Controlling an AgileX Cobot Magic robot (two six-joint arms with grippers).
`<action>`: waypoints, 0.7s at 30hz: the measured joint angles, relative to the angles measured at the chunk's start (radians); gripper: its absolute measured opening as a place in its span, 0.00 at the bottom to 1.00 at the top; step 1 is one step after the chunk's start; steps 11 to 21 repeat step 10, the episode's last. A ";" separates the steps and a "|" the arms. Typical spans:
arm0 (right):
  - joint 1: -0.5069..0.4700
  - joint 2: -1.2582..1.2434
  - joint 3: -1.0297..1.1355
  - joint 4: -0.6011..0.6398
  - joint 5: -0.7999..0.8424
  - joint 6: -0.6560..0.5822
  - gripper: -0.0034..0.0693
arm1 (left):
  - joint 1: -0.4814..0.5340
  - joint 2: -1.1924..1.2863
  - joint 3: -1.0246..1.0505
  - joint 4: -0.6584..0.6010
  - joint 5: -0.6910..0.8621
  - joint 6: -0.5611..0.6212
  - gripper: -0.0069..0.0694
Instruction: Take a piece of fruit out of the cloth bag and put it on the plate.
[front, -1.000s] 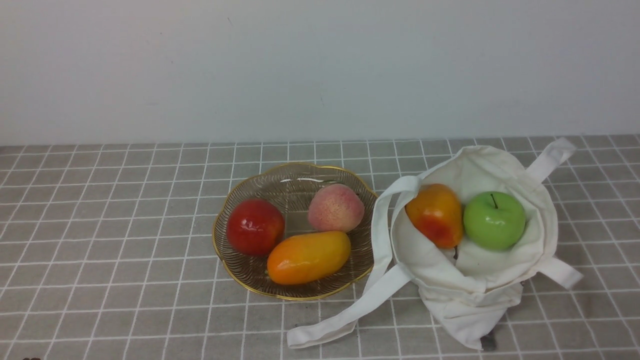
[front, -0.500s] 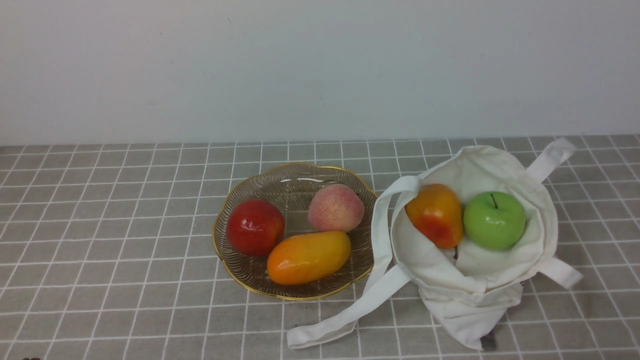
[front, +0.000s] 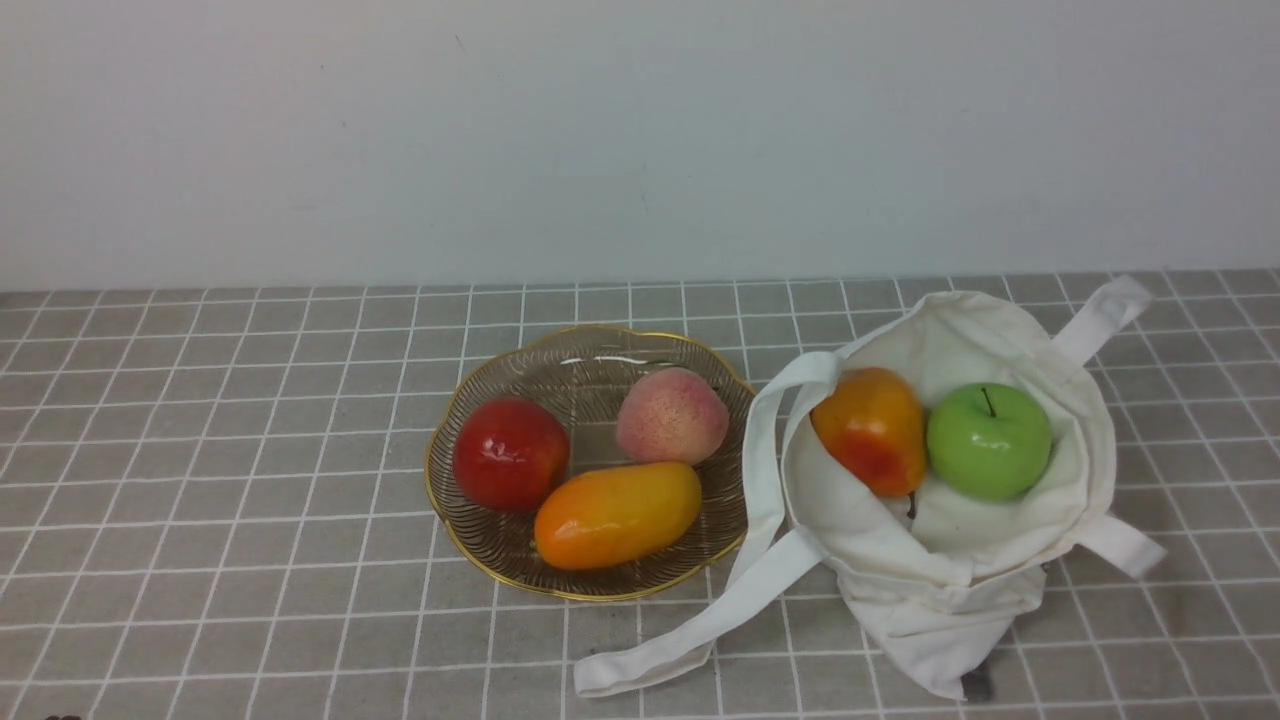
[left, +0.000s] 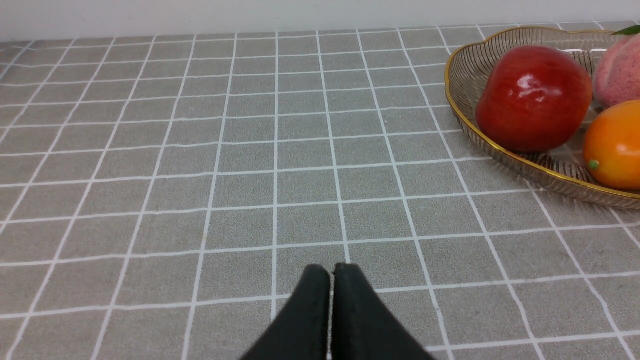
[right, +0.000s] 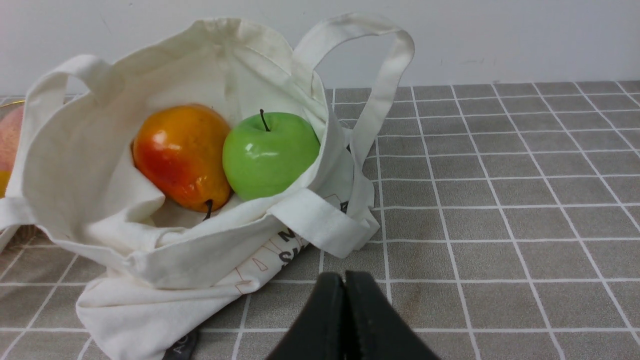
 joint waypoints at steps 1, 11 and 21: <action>0.000 0.000 0.000 0.000 0.000 0.007 0.03 | 0.000 0.000 0.000 0.000 0.000 0.000 0.08; 0.000 0.000 0.000 0.000 0.000 0.021 0.03 | 0.000 0.000 0.000 0.000 0.000 0.000 0.08; 0.000 0.000 0.000 0.000 0.000 0.021 0.03 | 0.000 0.000 0.000 0.000 0.000 0.000 0.08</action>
